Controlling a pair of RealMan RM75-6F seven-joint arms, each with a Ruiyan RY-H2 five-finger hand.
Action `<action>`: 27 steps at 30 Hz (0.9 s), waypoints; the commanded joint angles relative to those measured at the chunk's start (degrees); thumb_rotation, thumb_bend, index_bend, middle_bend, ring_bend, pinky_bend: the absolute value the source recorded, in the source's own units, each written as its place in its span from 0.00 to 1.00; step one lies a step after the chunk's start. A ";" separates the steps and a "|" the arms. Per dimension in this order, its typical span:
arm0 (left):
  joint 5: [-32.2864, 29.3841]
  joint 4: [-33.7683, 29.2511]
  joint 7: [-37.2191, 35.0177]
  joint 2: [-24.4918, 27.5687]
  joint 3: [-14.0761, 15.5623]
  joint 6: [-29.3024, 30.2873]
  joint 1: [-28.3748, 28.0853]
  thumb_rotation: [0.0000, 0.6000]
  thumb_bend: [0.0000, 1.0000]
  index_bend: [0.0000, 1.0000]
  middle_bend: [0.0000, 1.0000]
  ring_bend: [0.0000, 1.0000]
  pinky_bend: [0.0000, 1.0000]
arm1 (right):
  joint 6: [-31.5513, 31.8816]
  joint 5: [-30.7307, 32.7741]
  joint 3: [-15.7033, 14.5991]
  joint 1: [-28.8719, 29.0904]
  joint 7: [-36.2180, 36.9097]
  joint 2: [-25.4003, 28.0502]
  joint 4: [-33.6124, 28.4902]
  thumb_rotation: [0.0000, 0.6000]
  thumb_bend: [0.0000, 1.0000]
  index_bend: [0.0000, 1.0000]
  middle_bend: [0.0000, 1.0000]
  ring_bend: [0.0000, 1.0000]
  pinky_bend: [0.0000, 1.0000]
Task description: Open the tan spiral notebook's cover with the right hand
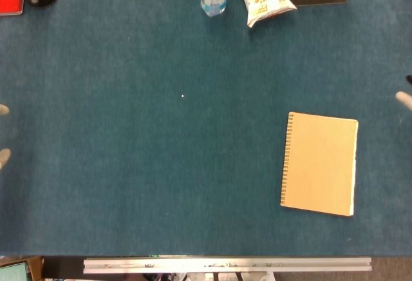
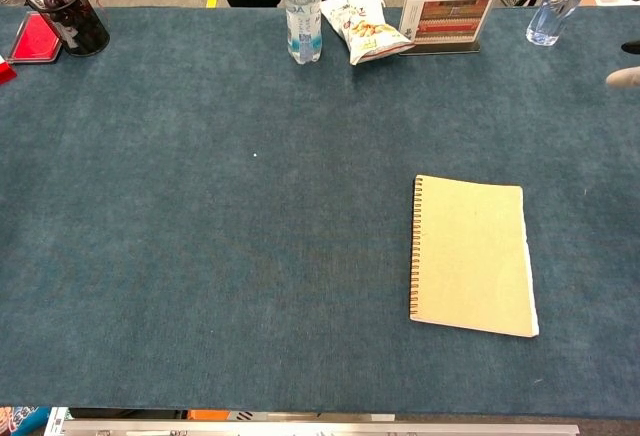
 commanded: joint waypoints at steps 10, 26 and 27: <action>0.10 -0.16 0.01 0.08 0.07 -0.10 -0.01 1.00 0.05 0.34 0.09 0.13 0.34 | -1.13 -3.56 -2.09 2.19 -0.50 -3.81 7.54 1.00 0.32 0.21 0.08 0.00 0.18; -0.15 -0.16 -0.14 0.08 0.03 -0.38 -0.07 1.00 0.05 0.34 0.09 0.13 0.34 | -2.50 -4.09 -4.94 2.95 2.78 -10.31 16.08 1.00 0.22 0.01 0.02 0.00 0.12; -0.19 -0.14 -0.19 0.09 0.01 -0.40 -0.08 1.00 0.05 0.34 0.09 0.13 0.34 | -2.76 -3.96 -5.13 2.98 2.88 -10.79 16.63 1.00 0.21 0.01 0.02 0.00 0.12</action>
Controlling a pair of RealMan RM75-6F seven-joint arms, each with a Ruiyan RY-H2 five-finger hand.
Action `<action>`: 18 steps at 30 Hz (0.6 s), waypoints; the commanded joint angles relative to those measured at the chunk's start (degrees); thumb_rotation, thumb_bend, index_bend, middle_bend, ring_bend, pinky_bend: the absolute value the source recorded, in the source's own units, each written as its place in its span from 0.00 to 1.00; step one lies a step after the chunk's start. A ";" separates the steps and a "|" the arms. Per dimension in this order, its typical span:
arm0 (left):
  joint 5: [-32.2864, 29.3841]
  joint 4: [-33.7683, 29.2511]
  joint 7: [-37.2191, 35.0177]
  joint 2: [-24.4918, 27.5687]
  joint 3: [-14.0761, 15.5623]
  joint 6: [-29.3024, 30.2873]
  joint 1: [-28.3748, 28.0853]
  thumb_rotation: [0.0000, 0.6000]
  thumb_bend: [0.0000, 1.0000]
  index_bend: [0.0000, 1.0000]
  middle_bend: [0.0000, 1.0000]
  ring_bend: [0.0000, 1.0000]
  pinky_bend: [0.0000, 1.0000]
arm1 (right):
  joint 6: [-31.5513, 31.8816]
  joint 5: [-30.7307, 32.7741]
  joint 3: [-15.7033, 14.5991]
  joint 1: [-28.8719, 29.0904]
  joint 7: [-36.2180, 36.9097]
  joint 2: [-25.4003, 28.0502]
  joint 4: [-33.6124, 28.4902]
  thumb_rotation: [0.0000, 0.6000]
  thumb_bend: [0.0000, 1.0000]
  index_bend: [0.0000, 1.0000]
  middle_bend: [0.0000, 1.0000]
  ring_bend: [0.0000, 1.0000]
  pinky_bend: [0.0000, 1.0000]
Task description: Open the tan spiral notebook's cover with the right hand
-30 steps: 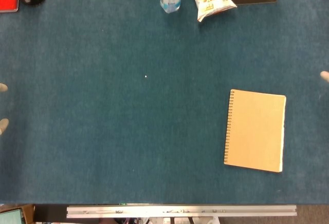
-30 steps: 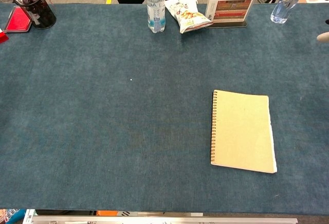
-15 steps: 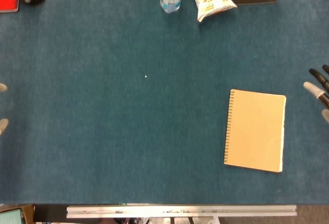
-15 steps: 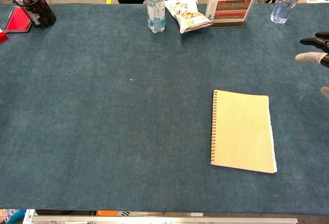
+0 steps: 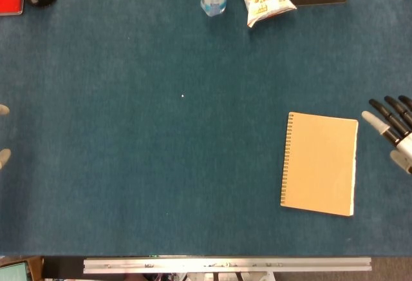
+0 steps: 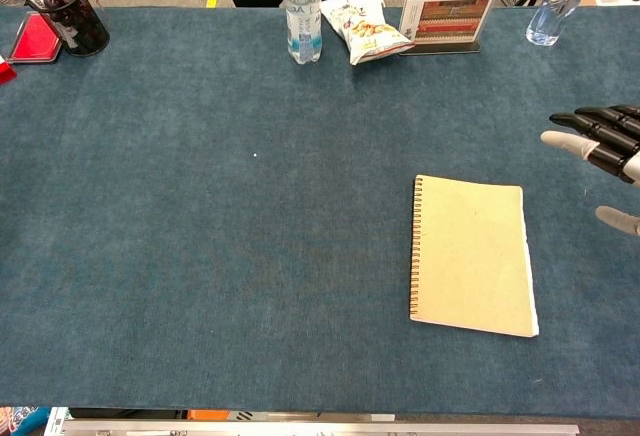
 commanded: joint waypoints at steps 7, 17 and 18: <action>-0.10 -0.03 -0.35 0.11 -0.11 0.05 0.01 1.00 0.05 0.34 0.09 0.13 0.34 | -2.27 0.66 -1.52 0.53 0.41 -3.22 3.11 1.00 0.19 0.00 0.01 0.00 0.12; -0.23 -0.09 -0.76 0.29 -0.24 0.11 0.03 1.00 0.05 0.34 0.09 0.13 0.34 | -3.66 0.52 -2.99 1.32 0.96 -5.25 4.71 1.00 0.16 0.00 0.01 0.00 0.12; -0.25 -0.08 -0.76 0.29 -0.24 0.09 0.03 1.00 0.05 0.34 0.09 0.13 0.34 | -3.75 0.49 -3.12 1.40 1.06 -5.44 4.86 1.00 0.16 0.00 0.00 0.00 0.12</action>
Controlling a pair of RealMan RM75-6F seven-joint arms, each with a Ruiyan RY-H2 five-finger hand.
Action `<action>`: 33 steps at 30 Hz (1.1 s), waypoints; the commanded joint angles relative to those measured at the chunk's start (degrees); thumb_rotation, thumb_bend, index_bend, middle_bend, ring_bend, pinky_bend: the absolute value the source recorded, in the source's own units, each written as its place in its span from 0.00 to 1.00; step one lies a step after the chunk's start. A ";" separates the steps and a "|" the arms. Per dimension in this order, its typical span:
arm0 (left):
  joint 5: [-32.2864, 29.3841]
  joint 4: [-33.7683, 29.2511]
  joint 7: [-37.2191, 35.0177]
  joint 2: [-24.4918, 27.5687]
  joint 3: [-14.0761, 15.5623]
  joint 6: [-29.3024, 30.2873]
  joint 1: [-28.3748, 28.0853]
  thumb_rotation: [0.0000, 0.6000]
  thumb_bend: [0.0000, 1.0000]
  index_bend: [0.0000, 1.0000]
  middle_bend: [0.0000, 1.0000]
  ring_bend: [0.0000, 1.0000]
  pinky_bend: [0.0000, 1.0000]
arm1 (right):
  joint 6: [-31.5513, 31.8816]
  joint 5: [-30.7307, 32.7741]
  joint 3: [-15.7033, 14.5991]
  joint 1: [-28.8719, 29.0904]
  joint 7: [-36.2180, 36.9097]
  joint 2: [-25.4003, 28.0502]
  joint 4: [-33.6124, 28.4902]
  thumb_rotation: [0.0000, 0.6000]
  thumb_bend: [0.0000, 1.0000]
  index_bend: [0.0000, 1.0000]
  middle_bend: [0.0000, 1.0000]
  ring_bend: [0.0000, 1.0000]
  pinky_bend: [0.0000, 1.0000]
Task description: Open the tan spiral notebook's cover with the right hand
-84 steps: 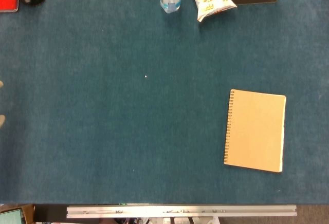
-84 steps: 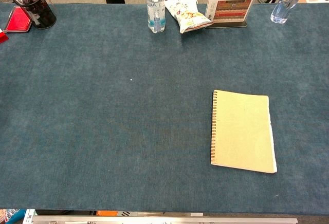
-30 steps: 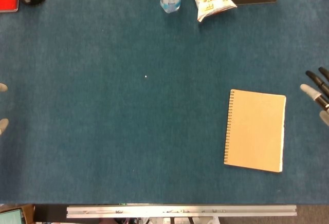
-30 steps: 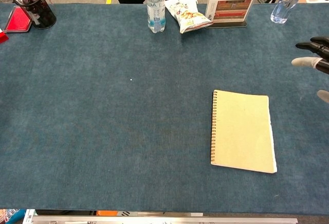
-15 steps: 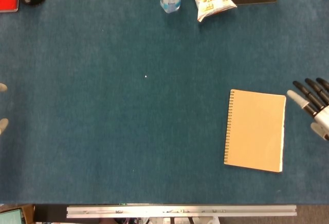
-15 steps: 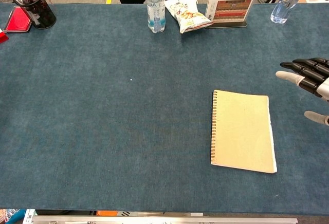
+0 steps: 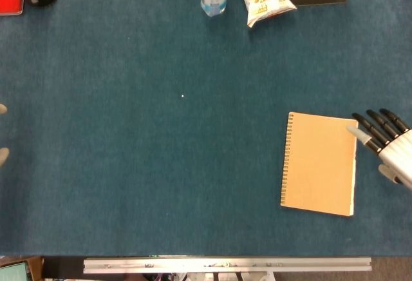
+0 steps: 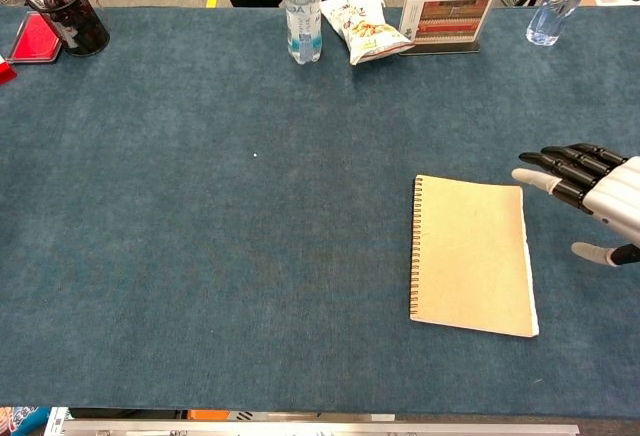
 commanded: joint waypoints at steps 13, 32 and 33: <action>-0.39 0.16 -0.24 0.00 -0.10 -0.29 -0.05 1.00 0.05 0.34 0.09 0.13 0.34 | -0.94 -0.67 -1.60 1.44 2.37 -3.78 3.97 1.00 0.15 0.00 0.00 0.00 0.12; -0.66 0.35 -0.71 0.09 -0.13 -0.57 -0.09 1.00 0.05 0.34 0.09 0.13 0.34 | -1.63 -0.14 -2.11 3.34 3.98 -7.29 7.16 1.00 0.18 0.00 0.00 0.00 0.12; -0.70 0.35 -0.75 0.10 -0.13 -0.59 -0.10 1.00 0.05 0.34 0.09 0.13 0.34 | -1.63 -0.13 -2.15 3.40 3.98 -7.34 7.17 1.00 0.18 0.00 0.00 0.00 0.12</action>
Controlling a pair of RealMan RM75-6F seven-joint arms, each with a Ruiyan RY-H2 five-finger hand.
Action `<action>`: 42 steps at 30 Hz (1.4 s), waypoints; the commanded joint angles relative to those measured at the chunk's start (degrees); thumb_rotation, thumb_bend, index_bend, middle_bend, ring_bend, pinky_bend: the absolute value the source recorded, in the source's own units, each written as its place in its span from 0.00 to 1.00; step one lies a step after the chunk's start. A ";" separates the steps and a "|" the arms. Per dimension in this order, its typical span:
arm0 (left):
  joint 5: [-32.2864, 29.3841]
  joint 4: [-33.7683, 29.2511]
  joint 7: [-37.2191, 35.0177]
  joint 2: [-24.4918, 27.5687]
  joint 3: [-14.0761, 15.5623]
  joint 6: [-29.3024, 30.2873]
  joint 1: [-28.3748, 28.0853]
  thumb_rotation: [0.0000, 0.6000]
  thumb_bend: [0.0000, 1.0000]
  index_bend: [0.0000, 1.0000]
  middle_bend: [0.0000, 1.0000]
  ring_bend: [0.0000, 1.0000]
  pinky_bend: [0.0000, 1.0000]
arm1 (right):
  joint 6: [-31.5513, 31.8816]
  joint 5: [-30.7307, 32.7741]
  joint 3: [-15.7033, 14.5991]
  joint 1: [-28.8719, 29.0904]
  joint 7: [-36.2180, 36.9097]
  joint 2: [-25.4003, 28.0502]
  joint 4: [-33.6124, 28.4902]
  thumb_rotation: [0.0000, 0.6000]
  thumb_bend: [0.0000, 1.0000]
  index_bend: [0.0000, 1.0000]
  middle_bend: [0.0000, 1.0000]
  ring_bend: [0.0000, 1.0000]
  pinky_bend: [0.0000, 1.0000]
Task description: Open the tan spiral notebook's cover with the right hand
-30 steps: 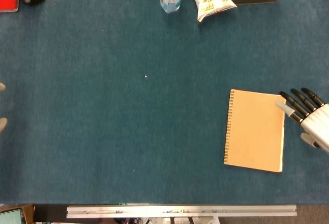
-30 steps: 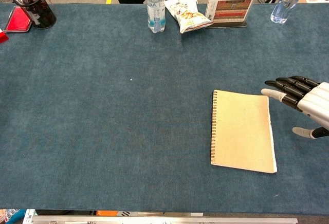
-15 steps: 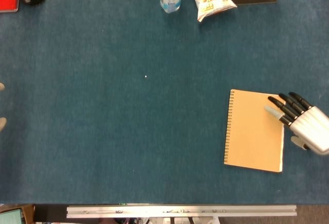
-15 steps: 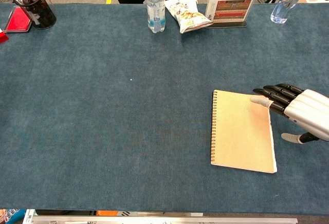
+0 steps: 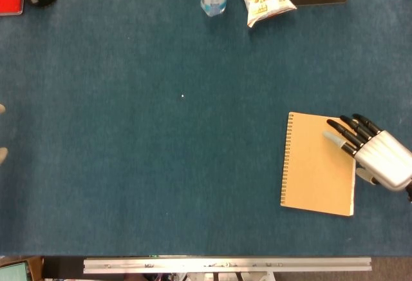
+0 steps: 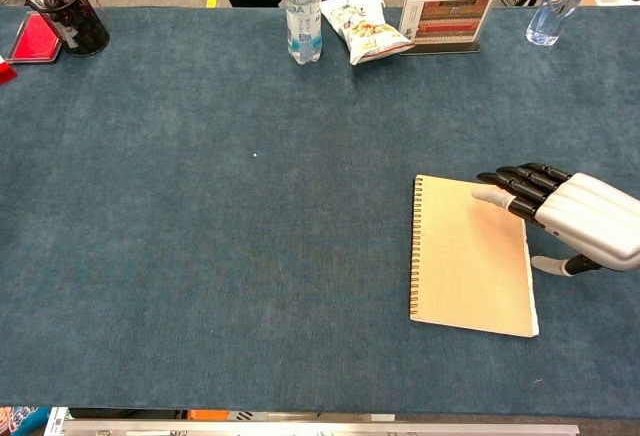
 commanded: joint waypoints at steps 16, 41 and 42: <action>-0.16 0.02 0.01 0.04 0.00 -0.07 0.03 1.00 0.05 0.34 0.09 0.13 0.34 | -0.41 0.67 -0.91 0.41 -0.46 -0.25 0.06 1.00 0.18 0.00 0.00 0.00 0.12; -0.10 -0.07 -0.20 0.13 0.04 -0.06 0.06 1.00 0.05 0.34 0.09 0.13 0.34 | 1.84 0.73 -0.13 1.68 1.62 -3.50 1.54 1.00 0.27 0.00 0.02 0.00 0.12; -0.09 -0.07 -0.21 0.14 0.05 -0.06 0.07 1.00 0.05 0.34 0.09 0.13 0.34 | 2.08 0.67 -0.10 1.70 1.72 -3.69 1.68 1.00 0.28 0.01 0.02 0.00 0.12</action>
